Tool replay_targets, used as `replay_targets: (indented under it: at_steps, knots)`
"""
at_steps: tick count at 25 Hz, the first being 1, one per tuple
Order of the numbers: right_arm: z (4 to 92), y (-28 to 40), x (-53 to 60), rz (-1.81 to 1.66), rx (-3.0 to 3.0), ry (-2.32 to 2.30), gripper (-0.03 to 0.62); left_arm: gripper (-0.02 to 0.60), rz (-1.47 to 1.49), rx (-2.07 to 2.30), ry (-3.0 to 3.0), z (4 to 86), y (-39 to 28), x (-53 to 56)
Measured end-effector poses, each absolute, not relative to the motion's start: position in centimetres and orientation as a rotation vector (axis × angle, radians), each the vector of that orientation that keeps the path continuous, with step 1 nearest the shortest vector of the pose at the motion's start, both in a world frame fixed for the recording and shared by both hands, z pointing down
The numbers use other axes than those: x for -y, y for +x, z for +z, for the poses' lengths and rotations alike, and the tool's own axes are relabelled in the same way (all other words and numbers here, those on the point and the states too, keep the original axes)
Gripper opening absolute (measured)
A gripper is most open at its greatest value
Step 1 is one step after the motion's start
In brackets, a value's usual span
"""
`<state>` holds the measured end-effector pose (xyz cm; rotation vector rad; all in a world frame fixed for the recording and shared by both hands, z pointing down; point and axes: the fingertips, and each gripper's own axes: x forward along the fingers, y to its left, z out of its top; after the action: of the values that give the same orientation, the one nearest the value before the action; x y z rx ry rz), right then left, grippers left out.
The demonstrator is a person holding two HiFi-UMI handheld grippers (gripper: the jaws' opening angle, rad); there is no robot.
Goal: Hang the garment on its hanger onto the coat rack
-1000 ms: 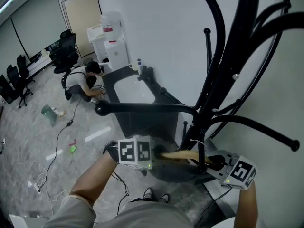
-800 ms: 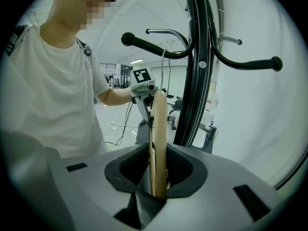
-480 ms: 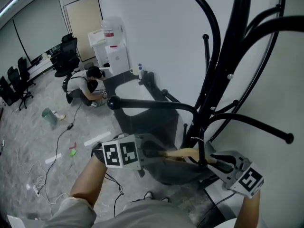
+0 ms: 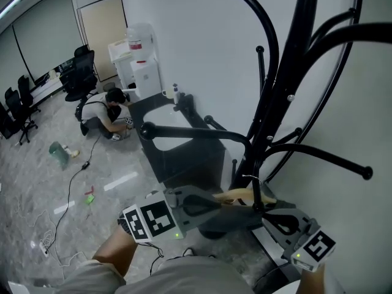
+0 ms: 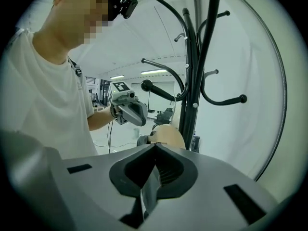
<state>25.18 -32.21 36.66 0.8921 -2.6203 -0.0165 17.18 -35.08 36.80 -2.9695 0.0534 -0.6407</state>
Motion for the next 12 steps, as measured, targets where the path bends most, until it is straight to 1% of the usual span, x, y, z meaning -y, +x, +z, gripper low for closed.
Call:
replay_targets:
  at_steps: [12]
  knots:
    - [36.5,24.6,31.6,0.054,2.647,0.907,0.014,0.006,-0.638,0.077,-3.001,37.6,18.3,33.0]
